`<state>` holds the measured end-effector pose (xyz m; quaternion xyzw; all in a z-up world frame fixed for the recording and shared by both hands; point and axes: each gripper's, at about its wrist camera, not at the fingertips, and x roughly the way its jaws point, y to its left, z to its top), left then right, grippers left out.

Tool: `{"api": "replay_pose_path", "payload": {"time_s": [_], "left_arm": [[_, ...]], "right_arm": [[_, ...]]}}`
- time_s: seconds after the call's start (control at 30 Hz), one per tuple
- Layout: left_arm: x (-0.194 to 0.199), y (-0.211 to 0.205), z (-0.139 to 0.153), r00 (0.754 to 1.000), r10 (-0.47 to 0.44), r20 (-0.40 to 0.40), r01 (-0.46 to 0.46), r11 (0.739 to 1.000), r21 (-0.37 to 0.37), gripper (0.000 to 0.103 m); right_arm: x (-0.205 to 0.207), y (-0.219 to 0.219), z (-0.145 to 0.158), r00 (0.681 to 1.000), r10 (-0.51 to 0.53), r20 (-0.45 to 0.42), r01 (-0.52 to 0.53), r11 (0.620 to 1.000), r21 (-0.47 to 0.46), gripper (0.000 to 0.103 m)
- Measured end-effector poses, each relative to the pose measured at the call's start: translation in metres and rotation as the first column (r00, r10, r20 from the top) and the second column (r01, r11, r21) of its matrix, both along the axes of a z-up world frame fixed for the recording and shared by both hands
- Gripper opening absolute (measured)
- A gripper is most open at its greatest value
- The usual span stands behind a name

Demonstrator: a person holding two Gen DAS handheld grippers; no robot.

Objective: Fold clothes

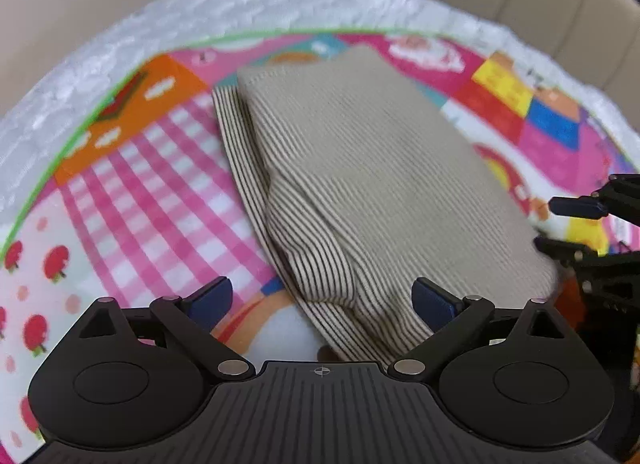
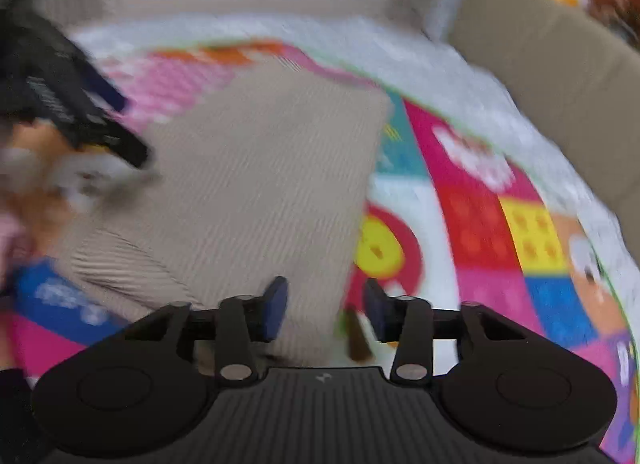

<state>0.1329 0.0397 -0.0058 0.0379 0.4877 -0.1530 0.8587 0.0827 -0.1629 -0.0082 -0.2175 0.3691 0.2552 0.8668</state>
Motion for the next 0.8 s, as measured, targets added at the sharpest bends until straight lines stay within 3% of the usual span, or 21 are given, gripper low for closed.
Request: {"api": "replay_pose_path", "payload": {"time_s": [0.03,0.13,0.23,0.3,0.33,0.4,0.47,0.53,0.6,0.7,0.77,0.8], "left_arm": [[-0.004,0.0,0.006,1.0,-0.018,0.022,0.018,1.0,0.013,0.099],[-0.017,-0.002,0.019,0.992,-0.092,0.083,0.086,0.993,0.078,0.099],[-0.031,-0.006,0.028,0.977,-0.175,0.118,0.157,0.976,0.15,0.099],[-0.039,-0.007,0.031,0.969,-0.216,0.123,0.194,0.966,0.171,0.1],[-0.042,-0.008,0.032,0.966,-0.229,0.121,0.207,0.963,0.173,0.1],[-0.049,-0.01,0.034,0.959,-0.258,0.119,0.235,0.955,0.179,0.1],[-0.056,-0.014,0.036,0.945,-0.302,0.126,0.275,0.942,0.192,0.1],[-0.064,-0.021,0.034,0.926,-0.355,0.129,0.325,0.922,0.21,0.102],[-0.069,-0.032,0.03,0.904,-0.41,0.123,0.376,0.898,0.229,0.103],[-0.072,-0.054,0.014,0.871,-0.482,0.095,0.443,0.854,0.271,0.103],[-0.068,-0.068,-0.001,0.865,-0.498,0.07,0.459,0.839,0.292,0.103],[-0.064,-0.072,-0.007,0.872,-0.484,0.072,0.442,0.843,0.306,0.103]], "right_arm": [[-0.008,0.004,0.004,0.999,0.053,-0.001,-0.053,0.999,0.012,0.069],[-0.03,0.025,0.0,0.978,0.207,-0.041,-0.207,0.978,0.001,0.072],[-0.048,0.051,-0.024,0.949,0.314,-0.034,-0.315,0.944,-0.101,0.078],[-0.052,0.065,-0.042,0.943,0.334,0.004,-0.327,0.925,-0.192,0.08],[-0.051,0.069,-0.044,0.942,0.334,0.02,-0.323,0.924,-0.206,0.08],[-0.043,0.071,-0.04,0.952,0.305,0.038,-0.293,0.937,-0.191,0.062],[-0.024,0.062,-0.022,0.978,0.21,-0.013,-0.211,0.976,-0.062,0.049],[-0.005,0.048,-0.008,0.99,0.125,-0.071,-0.121,0.991,0.056,0.048],[0.001,0.038,-0.002,0.992,0.087,-0.088,-0.079,0.993,0.092,0.047],[0.004,0.034,-0.002,0.993,0.07,-0.094,-0.06,0.993,0.098,0.047],[0.001,0.034,-0.003,0.994,0.078,-0.081,-0.071,0.993,0.091,0.049],[-0.006,0.037,-0.002,0.994,0.085,-0.067,-0.08,0.993,0.087,0.05]]}}
